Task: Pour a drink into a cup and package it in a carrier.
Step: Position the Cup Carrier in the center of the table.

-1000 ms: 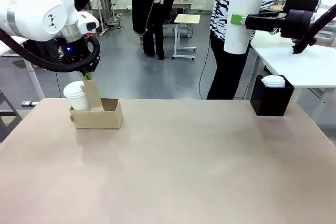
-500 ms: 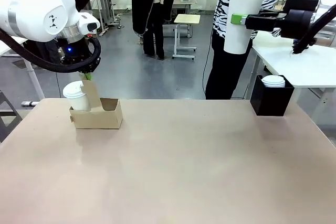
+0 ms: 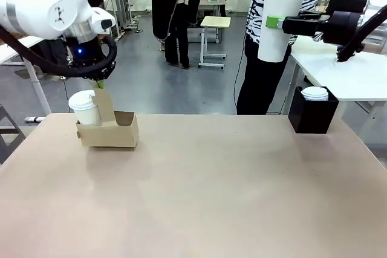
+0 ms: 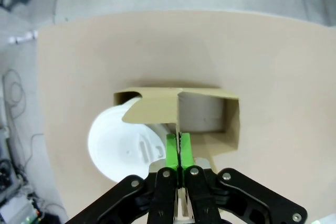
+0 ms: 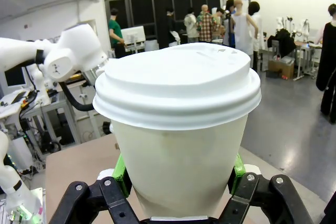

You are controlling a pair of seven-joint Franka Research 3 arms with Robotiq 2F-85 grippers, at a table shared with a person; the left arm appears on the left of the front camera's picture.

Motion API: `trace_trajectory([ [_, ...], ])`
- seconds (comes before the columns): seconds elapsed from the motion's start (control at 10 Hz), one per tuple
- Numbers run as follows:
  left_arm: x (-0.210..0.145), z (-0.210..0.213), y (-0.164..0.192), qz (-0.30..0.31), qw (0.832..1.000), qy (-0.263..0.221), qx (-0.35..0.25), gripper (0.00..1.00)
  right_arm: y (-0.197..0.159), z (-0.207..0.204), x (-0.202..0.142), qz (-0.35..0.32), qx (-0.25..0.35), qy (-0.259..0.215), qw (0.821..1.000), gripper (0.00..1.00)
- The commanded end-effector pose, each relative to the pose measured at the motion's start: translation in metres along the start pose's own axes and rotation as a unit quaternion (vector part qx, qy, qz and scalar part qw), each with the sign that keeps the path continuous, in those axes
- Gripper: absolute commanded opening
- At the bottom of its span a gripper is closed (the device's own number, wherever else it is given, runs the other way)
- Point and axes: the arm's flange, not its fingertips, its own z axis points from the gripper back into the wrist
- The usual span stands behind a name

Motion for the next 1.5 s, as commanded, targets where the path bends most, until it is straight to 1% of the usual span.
trace_trajectory([
  [0.0,-0.008,0.052,-0.034,0.032,0.999,0.001,0.031,0.02,0.001,-0.001,0.001,0.004,0.002,-0.005,1.000,0.81],
  [0.2,-0.029,0.094,-0.080,0.035,0.998,0.001,0.049,0.02,0.001,-0.001,0.001,0.004,0.002,-0.005,1.000,0.81],
  [0.4,-0.057,0.114,-0.138,0.024,0.998,-0.009,0.049,0.02,0.001,-0.001,0.001,0.004,0.002,-0.005,1.000,0.81],
  [0.5,-0.068,0.117,-0.165,0.020,0.999,-0.012,0.042,0.02,0.001,-0.001,0.001,0.004,0.002,-0.005,1.000,0.81],
  [0.8,-0.098,0.104,-0.236,0.028,0.999,-0.010,0.038,0.02,0.001,-0.001,0.001,0.004,0.002,-0.005,1.000,0.81],
  [0.9,-0.103,0.093,-0.252,0.033,0.999,-0.014,0.035,0.02,0.001,-0.001,0.001,0.004,0.002,-0.005,1.000,0.81],
  [1.0,-0.107,0.080,-0.265,0.031,0.999,-0.011,0.026,0.02,0.001,-0.001,0.001,0.004,0.002,-0.005,1.000,0.81],
  [1.1,-0.111,0.066,-0.278,0.018,1.000,0.008,0.017,0.02,0.001,-0.001,0.001,0.004,0.002,-0.005,1.000,0.81],
  [1.4,-0.130,0.036,-0.304,-0.001,1.000,0.008,0.015,0.02,0.001,-0.001,0.001,0.004,0.002,-0.005,1.000,0.81],
])
